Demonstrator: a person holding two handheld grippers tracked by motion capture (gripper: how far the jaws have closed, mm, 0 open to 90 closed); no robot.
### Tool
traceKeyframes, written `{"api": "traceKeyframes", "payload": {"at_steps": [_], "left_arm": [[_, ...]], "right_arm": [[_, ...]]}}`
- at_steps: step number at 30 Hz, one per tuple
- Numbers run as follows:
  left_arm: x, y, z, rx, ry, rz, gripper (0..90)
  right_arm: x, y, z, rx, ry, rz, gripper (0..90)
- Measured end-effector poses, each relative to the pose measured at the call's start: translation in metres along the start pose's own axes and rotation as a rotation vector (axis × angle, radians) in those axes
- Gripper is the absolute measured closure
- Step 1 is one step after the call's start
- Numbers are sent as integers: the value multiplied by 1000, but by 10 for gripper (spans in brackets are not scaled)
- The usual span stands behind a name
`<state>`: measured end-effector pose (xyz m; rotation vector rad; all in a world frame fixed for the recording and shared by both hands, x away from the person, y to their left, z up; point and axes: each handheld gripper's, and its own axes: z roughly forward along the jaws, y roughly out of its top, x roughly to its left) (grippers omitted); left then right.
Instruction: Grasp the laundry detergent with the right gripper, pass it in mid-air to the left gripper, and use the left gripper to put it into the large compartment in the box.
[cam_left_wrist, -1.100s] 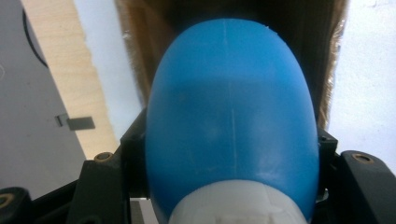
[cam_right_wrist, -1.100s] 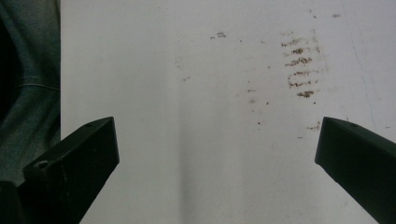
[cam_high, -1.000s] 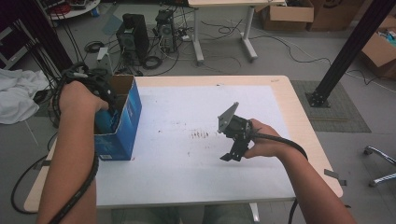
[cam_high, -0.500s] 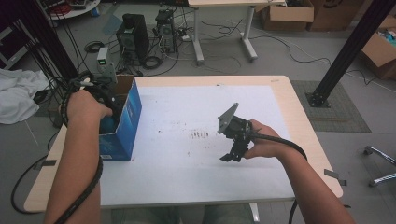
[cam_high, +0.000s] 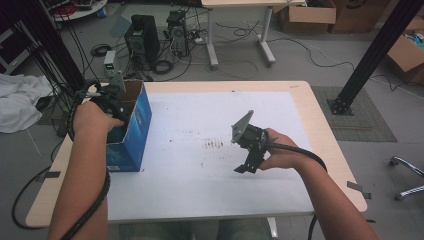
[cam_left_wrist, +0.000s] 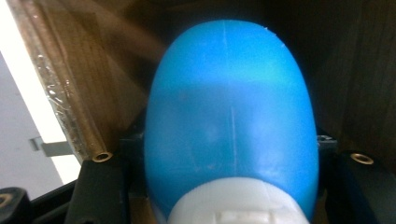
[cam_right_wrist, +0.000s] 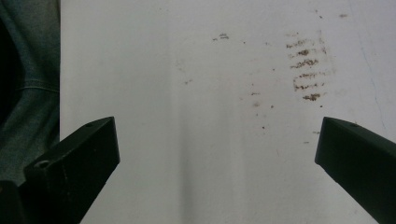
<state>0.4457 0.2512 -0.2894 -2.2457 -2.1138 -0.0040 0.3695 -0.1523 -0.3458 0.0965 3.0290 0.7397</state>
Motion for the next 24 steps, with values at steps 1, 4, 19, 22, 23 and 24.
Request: {"api": "traceKeyframes", "payload": {"at_steps": [1,4,19,22,23,24], "left_arm": [[0,0,0,-3,0,-3,385],[-2,-1,0,-1,6,-1,384],[-4,-3,-6,-19,6,-5,349],[-6,-4,-14,-39,24,6,347],[-6,-5,-16,-35,22,2,341],[-6,-5,-17,-36,25,8,337]], "right_arm": [[0,0,0,-1,0,0,0],[0,1,0,-5,0,-2,0],[1,-1,-2,-10,0,0,0],[1,0,-2,-10,-1,-2,0],[1,0,-2,-13,-1,-2,0],[2,1,-2,-14,-1,-3,0]]}}
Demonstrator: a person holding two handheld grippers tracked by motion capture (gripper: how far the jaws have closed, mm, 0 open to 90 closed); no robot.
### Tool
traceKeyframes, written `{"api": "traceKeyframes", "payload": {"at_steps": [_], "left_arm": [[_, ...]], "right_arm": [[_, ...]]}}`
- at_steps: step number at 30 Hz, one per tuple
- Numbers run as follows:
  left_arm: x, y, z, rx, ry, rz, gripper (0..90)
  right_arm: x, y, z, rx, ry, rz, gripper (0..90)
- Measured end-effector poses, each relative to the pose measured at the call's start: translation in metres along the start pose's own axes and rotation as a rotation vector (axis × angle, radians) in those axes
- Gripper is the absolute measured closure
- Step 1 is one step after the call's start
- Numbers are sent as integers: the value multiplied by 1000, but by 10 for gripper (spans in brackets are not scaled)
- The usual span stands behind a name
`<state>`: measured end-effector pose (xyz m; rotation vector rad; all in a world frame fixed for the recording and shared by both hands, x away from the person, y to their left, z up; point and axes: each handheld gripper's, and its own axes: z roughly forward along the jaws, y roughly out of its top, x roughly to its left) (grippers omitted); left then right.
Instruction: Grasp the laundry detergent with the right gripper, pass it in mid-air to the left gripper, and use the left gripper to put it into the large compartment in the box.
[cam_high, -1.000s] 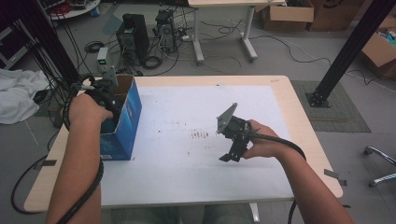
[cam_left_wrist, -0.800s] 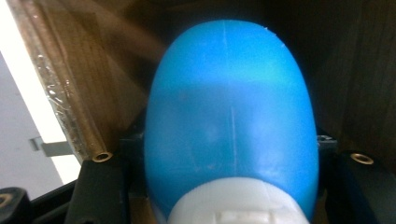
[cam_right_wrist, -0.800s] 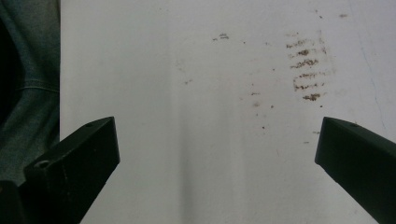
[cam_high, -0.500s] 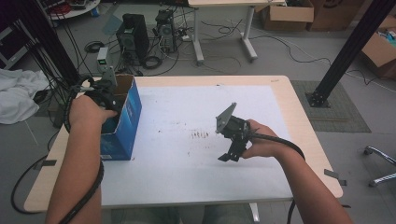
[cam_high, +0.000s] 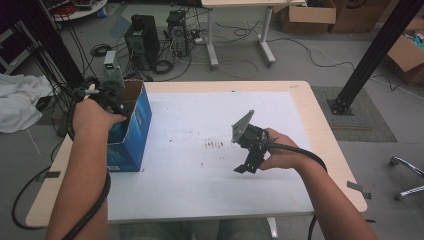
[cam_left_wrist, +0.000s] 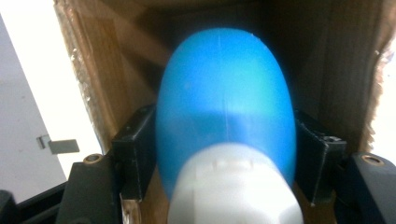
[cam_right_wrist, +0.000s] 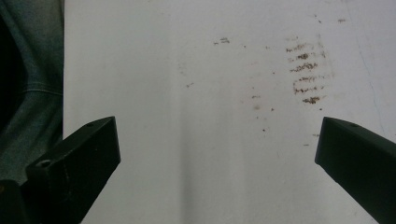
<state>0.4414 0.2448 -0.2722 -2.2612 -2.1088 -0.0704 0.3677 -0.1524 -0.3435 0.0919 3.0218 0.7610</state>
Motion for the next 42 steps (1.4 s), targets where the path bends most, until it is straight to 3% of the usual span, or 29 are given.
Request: {"api": "traceKeyframes", "payload": {"at_steps": [10,13,16,23,33,42], "left_arm": [[0,-2,-6,6,-7,-14,310],[1,-3,-8,39,-8,1,276],[1,-4,-13,43,-5,7,254],[-1,-5,-29,15,3,-5,236],[-4,-5,-55,-17,12,30,189],[-7,-4,-66,-34,25,45,151]], "right_arm": [[1,2,0,-4,0,-8,0],[1,3,-1,-7,-2,-8,0],[1,3,-1,-8,-2,-9,0],[2,2,-1,-10,-5,-10,0],[3,4,-5,-18,-10,-12,0],[3,7,-6,-21,-13,-13,0]]}}
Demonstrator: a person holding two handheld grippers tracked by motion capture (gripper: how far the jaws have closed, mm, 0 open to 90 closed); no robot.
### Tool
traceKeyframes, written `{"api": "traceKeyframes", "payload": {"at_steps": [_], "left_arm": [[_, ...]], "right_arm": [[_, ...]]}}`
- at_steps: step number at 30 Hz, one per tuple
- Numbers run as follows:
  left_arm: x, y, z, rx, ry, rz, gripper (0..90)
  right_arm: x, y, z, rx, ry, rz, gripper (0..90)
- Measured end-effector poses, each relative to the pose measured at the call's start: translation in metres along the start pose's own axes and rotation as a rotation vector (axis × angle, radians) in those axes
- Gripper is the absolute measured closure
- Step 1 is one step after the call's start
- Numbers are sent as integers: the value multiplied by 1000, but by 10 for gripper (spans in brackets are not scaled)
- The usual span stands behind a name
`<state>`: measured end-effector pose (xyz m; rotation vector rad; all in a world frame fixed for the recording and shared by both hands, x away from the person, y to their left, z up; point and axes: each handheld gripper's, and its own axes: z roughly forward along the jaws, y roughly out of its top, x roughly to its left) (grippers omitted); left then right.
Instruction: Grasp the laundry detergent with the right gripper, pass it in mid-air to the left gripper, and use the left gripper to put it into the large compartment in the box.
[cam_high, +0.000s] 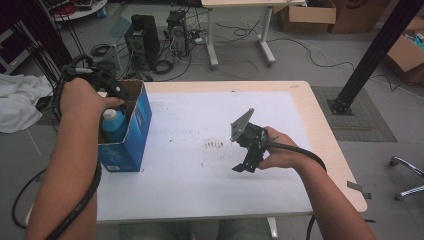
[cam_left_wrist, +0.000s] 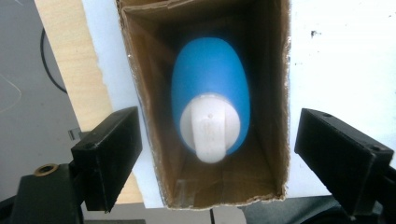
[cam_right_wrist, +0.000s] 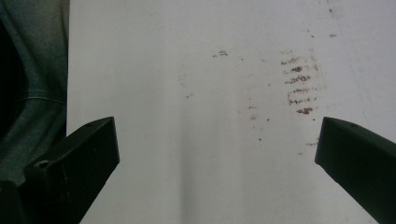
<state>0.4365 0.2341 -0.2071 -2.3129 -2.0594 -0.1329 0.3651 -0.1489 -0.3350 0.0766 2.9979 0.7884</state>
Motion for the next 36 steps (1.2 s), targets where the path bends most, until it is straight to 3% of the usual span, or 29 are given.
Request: {"api": "traceKeyframes", "payload": {"at_steps": [12,19,25,36], "left_arm": [[-6,-1,-27,-37,10,54,90],[-22,0,-37,-45,6,106,72],[-46,2,-42,-40,-6,219,4],[-104,1,-38,-33,-99,498,1]], "right_arm": [[0,-1,-1,8,-4,10,0],[0,2,-2,4,-3,5,0],[0,2,-3,8,-3,7,0],[-1,-2,-7,20,-8,18,0]]}}
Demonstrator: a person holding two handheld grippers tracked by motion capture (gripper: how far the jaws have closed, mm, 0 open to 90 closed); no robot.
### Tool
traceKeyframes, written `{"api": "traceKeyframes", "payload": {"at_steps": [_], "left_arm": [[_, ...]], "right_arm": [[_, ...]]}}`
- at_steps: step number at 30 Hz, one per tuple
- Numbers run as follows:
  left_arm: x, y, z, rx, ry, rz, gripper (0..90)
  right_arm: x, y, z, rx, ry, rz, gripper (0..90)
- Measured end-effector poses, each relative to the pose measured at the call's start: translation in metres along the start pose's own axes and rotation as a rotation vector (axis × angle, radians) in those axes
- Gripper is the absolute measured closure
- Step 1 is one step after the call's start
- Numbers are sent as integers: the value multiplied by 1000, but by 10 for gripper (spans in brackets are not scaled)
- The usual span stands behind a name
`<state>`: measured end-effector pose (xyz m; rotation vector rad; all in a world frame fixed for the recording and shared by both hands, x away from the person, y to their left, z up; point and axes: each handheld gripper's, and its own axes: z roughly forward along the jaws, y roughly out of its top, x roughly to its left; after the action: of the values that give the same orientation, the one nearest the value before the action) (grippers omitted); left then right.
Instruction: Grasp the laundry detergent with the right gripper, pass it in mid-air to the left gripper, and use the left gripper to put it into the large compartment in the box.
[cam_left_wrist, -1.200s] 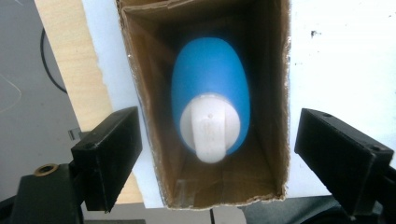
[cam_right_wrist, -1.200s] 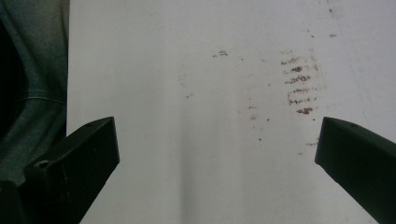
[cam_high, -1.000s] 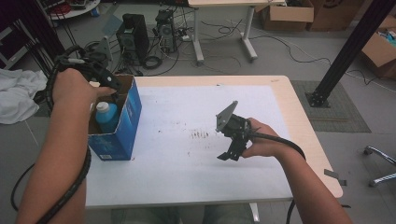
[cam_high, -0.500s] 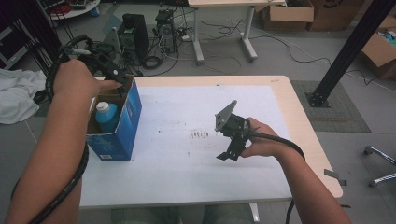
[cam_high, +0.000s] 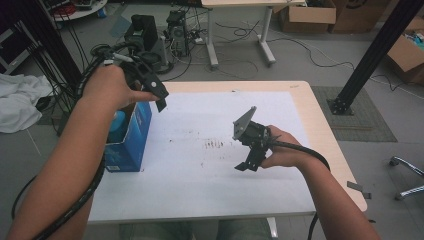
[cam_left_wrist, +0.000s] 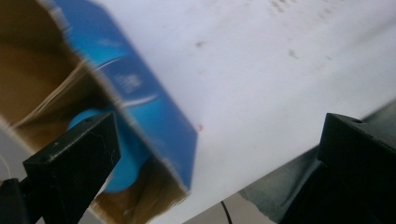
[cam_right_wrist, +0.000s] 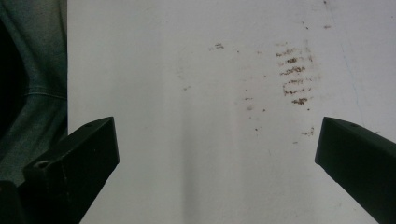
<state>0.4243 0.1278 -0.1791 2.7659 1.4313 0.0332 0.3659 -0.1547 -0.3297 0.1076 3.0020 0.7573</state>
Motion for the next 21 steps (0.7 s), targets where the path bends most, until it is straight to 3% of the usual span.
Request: {"api": "traceKeyframes", "payload": {"at_steps": [9,19,21], "left_arm": [[-40,9,12,14,-47,282,1],[-59,4,30,62,-101,493,1],[-62,2,33,61,-96,536,1]], "right_arm": [[-1,-1,0,20,3,6,0],[-5,0,-3,40,0,8,0],[-5,0,-4,46,0,9,0]]}}
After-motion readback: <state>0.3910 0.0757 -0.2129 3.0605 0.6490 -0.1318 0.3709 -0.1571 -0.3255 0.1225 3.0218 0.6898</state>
